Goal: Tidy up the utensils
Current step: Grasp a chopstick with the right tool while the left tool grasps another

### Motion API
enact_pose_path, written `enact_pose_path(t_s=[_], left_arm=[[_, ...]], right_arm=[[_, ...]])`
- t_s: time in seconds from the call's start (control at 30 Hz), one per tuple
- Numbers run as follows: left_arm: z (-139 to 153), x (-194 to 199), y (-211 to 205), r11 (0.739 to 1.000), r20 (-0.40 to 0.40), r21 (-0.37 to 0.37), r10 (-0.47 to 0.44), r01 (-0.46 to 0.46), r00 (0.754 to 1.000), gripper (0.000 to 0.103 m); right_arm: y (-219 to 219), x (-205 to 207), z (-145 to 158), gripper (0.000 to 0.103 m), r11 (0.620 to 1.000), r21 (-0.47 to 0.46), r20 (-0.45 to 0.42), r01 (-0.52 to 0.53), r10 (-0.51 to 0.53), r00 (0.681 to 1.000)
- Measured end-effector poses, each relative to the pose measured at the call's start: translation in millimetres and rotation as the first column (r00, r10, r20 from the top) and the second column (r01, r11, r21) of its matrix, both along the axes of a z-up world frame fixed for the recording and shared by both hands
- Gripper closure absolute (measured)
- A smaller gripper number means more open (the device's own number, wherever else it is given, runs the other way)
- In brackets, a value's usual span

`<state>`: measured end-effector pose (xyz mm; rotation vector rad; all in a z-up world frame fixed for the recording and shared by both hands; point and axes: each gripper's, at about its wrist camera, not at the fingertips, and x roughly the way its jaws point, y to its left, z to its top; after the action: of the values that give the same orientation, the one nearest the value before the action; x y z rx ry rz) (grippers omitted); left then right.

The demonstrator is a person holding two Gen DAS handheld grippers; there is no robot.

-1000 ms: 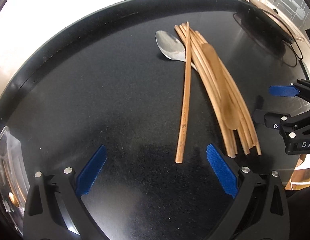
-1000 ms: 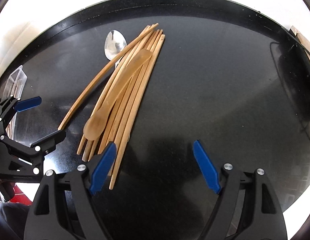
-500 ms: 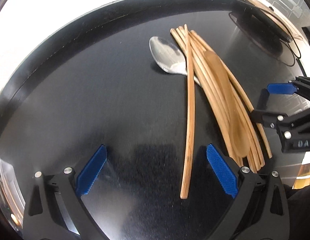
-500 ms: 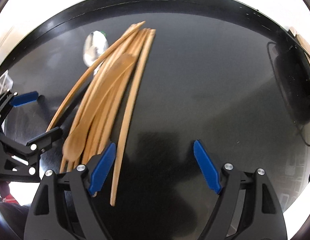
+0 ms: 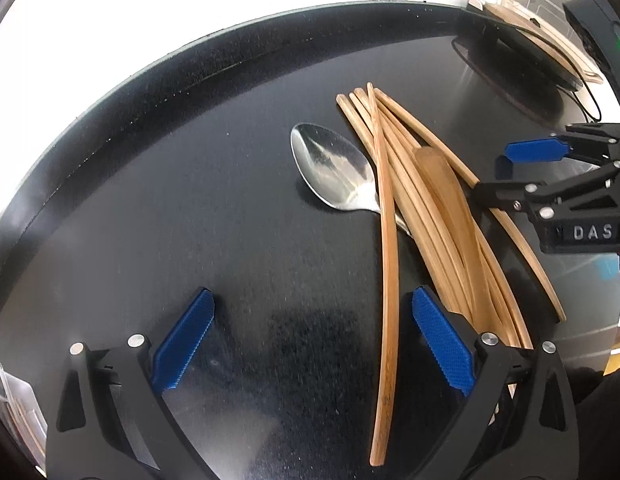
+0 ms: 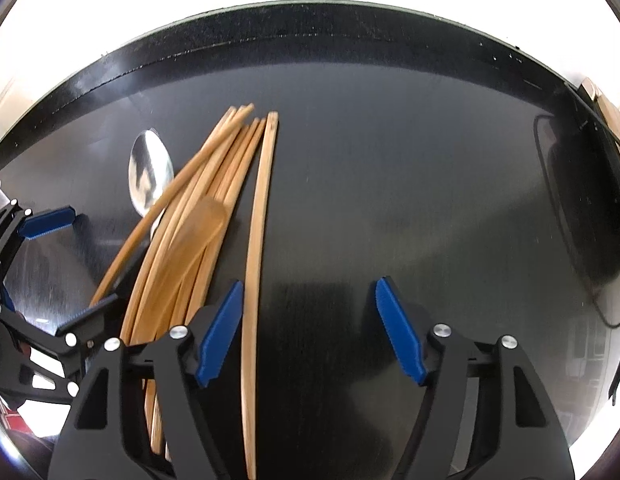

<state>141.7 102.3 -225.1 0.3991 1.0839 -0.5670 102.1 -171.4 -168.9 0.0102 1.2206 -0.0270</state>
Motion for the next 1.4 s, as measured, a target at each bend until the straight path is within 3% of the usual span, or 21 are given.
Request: enact_pose_path(t_s=[0.07,0.17,0.27,0.33,0.37,0.43,0.5,0.97,1.4], left_arm=[[0.5,-0.1,-0.2,1.0,0.005,-0.003,0.0,0.0,1.0,0.008],[3.4,0.1,-2.3,1.0,0.023,-0.013,-0.003,0.003,1.0,0.02],[7.6,-0.5,-6.4,0.999,0.036,-0.02,-0.026,0.027,0.999,0.039],[10.1,-0.6,-11.2,0.999,0.04,-0.022,-0.041,0.041,0.998,0.057],[10.5,-0.5,-13.8,0.999,0.042,-0.022,-0.043,0.044,0.998,0.062],[11.9,-0.4,-16.8,0.998,0.045,-0.023,-0.051,0.052,0.998,0.085],[12.6,-1.6,-16.0,0.998,0.042,-0.024,-0.057,0.058,0.998,0.094],[15.1,-5.6,-20.0,0.998,0.002,-0.028,-0.063,0.063,0.998,0.097],[59.9,-21.2,12.4,0.997,0.065,-0.066,0.041,-0.037,0.997,0.097]], right_arm=[[1.2,2.1,2.2,0.044,1.0,0.0,0.008,-0.001,0.001,1.0],[4.5,5.5,6.2,0.063,1.0,-0.002,0.021,-0.012,0.012,1.0],[8.3,6.9,7.9,0.081,1.0,-0.002,0.03,-0.028,0.028,0.999],[14.2,7.3,9.5,0.095,0.999,-0.001,0.028,-0.036,0.036,0.999],[16.4,7.1,10.2,0.095,0.999,0.002,0.026,-0.038,0.038,0.999],[16.3,8.8,9.3,0.095,0.999,-0.003,0.024,-0.036,0.036,0.999],[16.4,8.9,9.6,0.095,0.999,-0.001,0.024,-0.035,0.035,0.999],[3.8,11.5,7.1,0.096,1.0,0.018,0.005,-0.011,0.011,1.0],[18.0,-12.3,56.0,0.096,0.999,0.006,0.106,-0.043,0.042,0.993]])
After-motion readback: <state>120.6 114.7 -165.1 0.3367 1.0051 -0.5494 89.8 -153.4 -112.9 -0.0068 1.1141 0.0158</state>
